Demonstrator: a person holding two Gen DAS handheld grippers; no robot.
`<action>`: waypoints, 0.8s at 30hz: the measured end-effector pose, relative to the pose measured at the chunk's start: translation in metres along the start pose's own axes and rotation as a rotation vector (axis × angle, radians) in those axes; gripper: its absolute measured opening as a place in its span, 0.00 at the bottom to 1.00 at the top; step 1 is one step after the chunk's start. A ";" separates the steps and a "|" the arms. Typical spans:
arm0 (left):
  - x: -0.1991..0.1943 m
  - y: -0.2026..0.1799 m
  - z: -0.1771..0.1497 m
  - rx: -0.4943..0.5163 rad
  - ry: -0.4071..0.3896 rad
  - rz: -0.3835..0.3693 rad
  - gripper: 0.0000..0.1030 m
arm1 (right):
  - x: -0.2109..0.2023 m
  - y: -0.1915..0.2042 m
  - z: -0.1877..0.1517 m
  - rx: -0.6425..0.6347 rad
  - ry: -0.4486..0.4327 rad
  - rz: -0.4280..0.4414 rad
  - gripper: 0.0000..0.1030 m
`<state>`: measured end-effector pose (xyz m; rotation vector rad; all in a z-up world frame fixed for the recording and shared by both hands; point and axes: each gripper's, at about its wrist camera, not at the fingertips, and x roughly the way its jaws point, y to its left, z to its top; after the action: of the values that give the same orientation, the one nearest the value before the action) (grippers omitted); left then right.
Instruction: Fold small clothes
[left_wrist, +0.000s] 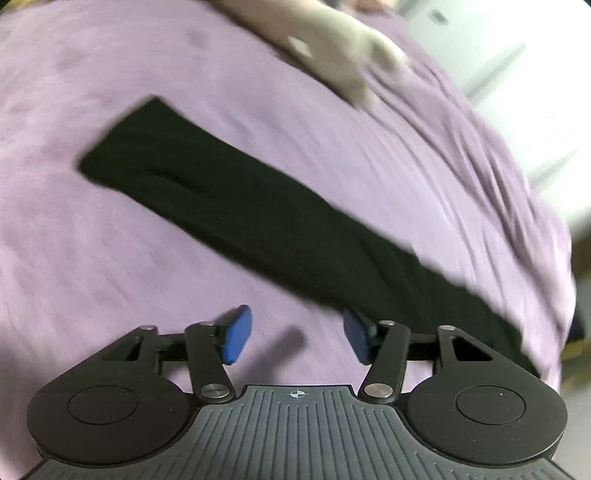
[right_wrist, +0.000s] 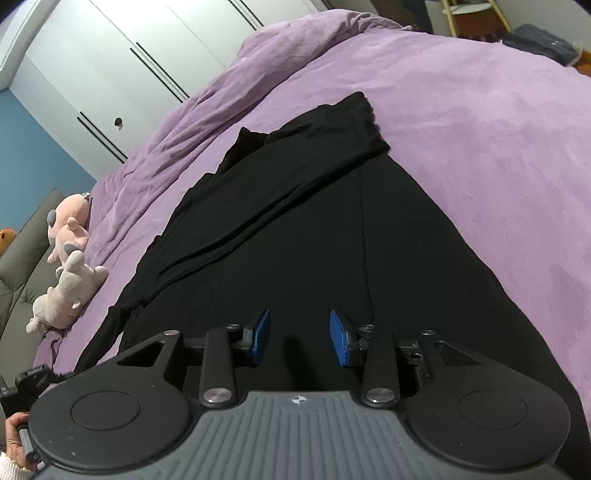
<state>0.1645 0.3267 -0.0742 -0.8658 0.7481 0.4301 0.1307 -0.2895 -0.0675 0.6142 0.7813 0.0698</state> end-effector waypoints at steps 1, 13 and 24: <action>0.001 0.010 0.009 -0.049 -0.007 0.008 0.40 | 0.001 0.000 0.001 0.002 0.001 -0.007 0.34; 0.027 0.107 0.038 -0.537 -0.098 -0.157 0.10 | 0.010 0.016 0.005 0.025 0.024 -0.063 0.35; -0.001 0.041 0.050 -0.223 -0.162 -0.127 0.05 | 0.008 0.009 0.005 0.045 0.020 -0.026 0.34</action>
<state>0.1590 0.3915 -0.0736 -1.0673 0.4986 0.4704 0.1411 -0.2828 -0.0648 0.6468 0.8122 0.0351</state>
